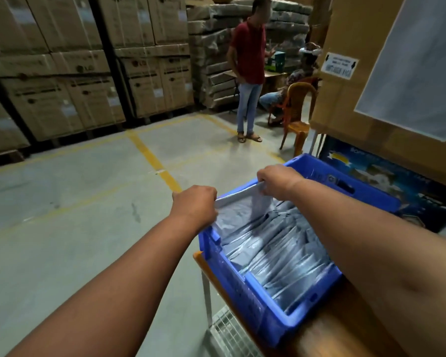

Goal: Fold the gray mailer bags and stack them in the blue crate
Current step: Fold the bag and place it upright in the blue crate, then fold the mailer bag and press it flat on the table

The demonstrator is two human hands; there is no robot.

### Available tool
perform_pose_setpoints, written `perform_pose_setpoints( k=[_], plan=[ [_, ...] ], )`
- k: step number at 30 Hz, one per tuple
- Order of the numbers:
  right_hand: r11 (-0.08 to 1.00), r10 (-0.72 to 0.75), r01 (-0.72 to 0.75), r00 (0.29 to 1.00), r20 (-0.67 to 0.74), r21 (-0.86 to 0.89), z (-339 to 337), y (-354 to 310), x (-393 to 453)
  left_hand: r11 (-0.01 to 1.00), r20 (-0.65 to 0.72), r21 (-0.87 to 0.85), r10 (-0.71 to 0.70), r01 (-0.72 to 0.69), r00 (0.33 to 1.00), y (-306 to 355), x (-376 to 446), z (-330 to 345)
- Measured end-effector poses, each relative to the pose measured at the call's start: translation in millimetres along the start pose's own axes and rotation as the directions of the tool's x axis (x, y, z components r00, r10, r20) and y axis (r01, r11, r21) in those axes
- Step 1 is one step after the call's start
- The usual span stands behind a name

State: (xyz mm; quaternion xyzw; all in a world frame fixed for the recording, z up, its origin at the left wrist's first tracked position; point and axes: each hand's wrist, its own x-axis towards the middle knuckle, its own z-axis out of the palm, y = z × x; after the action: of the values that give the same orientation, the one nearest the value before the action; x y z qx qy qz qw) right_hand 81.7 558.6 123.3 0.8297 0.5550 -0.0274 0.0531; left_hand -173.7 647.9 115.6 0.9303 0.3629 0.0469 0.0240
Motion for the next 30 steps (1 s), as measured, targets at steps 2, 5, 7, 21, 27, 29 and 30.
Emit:
perform_pose_setpoints(
  k=[2,5,7,21,27,29,30],
  plan=[
    [1.000,-0.003,0.003,1.000,-0.003,-0.016,4,0,7,0.999,0.024,0.044,0.009,-0.010,1.000,3,2,4],
    [1.000,0.013,-0.013,1.000,-0.002,0.007,5,2,16,0.996,0.047,0.086,0.009,-0.013,0.999,6,7,7],
    [1.000,0.020,-0.020,1.000,-0.012,0.007,6,3,18,0.994,0.046,0.113,0.003,-0.008,0.999,6,9,8],
    [0.986,0.097,-0.075,0.985,-0.145,0.149,12,8,-24,0.987,-0.074,0.137,0.097,-0.086,0.993,39,-2,-9],
    [0.980,0.130,-0.099,0.976,-0.173,0.175,-5,37,-127,0.905,-0.104,0.051,0.425,-0.422,0.899,146,-17,-30],
    [0.982,0.155,-0.129,0.967,-0.202,0.138,-6,52,-179,0.837,-0.107,0.010,0.545,-0.547,0.832,193,-29,-36],
    [0.974,0.201,-0.173,0.959,-0.200,0.147,-5,59,-207,0.799,-0.108,-0.003,0.597,-0.601,0.795,217,-37,-39]
  ],
)
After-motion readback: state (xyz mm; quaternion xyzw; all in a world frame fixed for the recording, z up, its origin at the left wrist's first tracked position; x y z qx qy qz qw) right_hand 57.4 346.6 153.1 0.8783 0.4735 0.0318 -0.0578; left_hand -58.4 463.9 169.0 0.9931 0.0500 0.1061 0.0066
